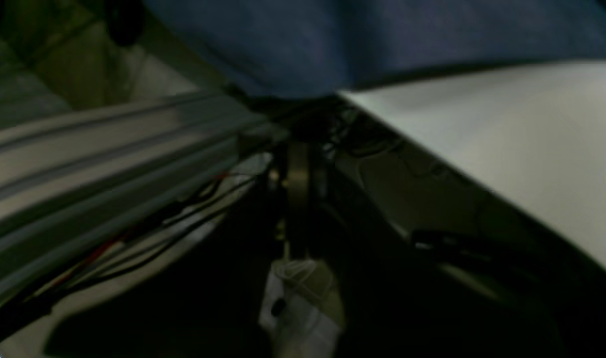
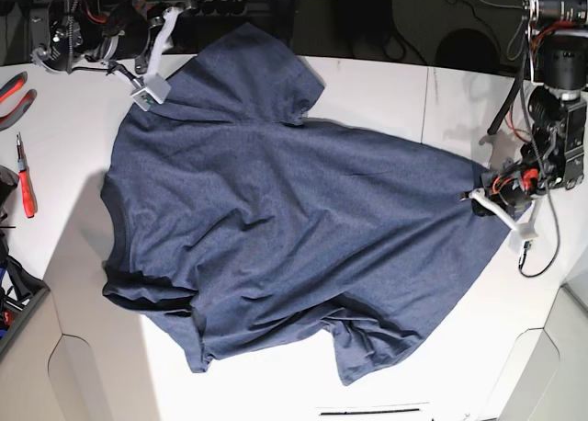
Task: Layout the t-shirt on the table in an organized manner, then fold the t-shirt properly
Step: 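Lift and stretch the shirt between both grippers to spread it, then lower both grippers and lay the shirt flat on the table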
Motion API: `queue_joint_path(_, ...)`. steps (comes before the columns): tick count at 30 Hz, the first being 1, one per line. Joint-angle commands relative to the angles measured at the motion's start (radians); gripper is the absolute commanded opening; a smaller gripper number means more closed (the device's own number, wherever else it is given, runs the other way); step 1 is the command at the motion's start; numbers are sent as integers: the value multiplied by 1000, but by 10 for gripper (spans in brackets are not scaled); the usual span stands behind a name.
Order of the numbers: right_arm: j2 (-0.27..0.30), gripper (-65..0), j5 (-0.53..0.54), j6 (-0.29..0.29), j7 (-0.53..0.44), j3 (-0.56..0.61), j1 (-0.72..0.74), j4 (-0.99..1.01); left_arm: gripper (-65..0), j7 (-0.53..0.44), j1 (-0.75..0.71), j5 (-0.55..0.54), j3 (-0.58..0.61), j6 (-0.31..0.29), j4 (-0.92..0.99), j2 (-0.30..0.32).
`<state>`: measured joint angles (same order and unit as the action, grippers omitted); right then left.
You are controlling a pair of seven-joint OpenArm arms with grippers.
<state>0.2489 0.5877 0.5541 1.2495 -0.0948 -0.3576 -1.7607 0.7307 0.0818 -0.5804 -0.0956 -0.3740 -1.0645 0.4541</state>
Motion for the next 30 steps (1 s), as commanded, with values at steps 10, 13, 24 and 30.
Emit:
queue_joint_path(10, 2, -650, 111, 3, -111, -63, 126, -72, -650, 134, -142, -358, -269, -258, -237, -1)
queue_joint_path(13, -3, -650, 93, 3, -172, -63, 209, -72, -650, 122, -117, -357, -304, -282, -294, -11)
queue_joint_path(24, -85, -650, -215, -61, -382, -62, 605, 220, -582, -95, 224, -8, 50, -167, -168, -25)
queue_joint_path(30, -116, -650, -306, -61, -452, -58, 908, 745, -582, -142, 489, 96, 276, -108, 168, -76)
